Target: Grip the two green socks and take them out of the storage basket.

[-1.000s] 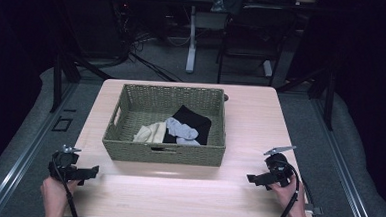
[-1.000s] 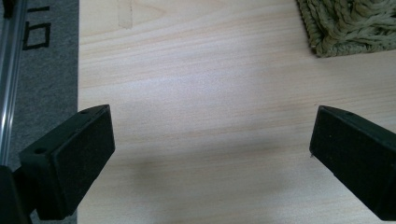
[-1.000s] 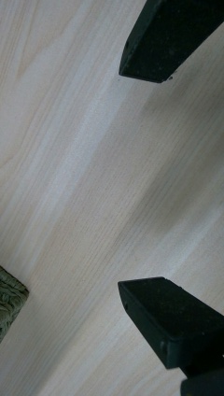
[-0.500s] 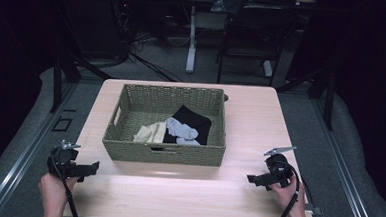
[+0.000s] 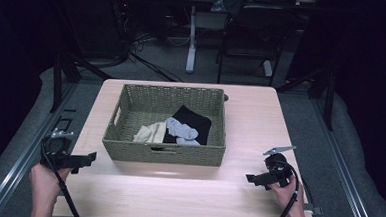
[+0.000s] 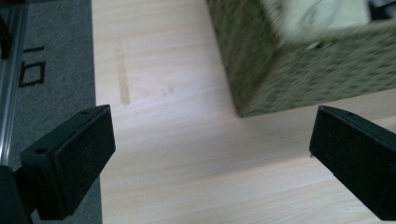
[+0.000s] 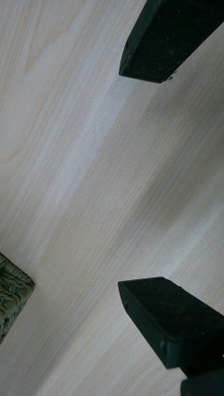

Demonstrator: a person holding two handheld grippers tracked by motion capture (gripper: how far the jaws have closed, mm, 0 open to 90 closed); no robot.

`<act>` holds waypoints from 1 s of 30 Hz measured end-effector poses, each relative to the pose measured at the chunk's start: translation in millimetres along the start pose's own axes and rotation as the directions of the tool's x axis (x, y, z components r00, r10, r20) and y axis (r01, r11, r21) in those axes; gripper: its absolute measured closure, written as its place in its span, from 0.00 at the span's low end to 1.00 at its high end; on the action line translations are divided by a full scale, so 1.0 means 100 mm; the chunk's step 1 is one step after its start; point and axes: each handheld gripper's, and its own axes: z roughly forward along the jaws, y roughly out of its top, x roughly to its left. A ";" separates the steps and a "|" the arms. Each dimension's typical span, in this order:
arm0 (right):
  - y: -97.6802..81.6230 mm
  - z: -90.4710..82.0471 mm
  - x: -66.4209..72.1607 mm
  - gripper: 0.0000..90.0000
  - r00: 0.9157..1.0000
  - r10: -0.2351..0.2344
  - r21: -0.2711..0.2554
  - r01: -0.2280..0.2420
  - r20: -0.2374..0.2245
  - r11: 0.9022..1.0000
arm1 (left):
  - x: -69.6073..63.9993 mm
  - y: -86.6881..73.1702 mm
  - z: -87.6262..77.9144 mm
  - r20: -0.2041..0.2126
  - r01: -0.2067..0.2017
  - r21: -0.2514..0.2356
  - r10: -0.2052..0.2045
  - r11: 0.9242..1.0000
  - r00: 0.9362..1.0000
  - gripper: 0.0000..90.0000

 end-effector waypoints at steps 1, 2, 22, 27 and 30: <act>0.00 0.00 0.00 0.00 1.000 0.001 -0.001 -0.001 -0.001 1.000 | -0.01 0.04 -0.02 0.006 -0.012 0.002 0.012 1.000 1.000 0.00; 0.00 0.00 0.00 0.00 1.000 -0.003 -0.004 0.003 -0.004 1.000 | -0.04 0.11 -0.05 0.015 -0.025 0.003 0.025 1.000 1.000 0.00; -0.01 -0.02 -0.02 0.00 1.000 0.005 -0.004 -0.005 0.001 1.000 | -0.42 1.06 0.03 0.131 -0.174 0.019 0.170 0.985 0.977 0.01; -0.01 -0.02 -0.03 0.00 1.000 0.005 0.006 -0.005 -0.001 1.000 | -0.55 1.26 0.24 0.163 -0.200 0.051 0.189 0.979 0.968 0.02; -0.01 -0.03 -0.03 0.00 1.000 0.005 0.006 -0.005 -0.009 1.000 | -0.63 1.33 0.35 0.182 -0.219 0.057 0.205 0.974 0.962 0.06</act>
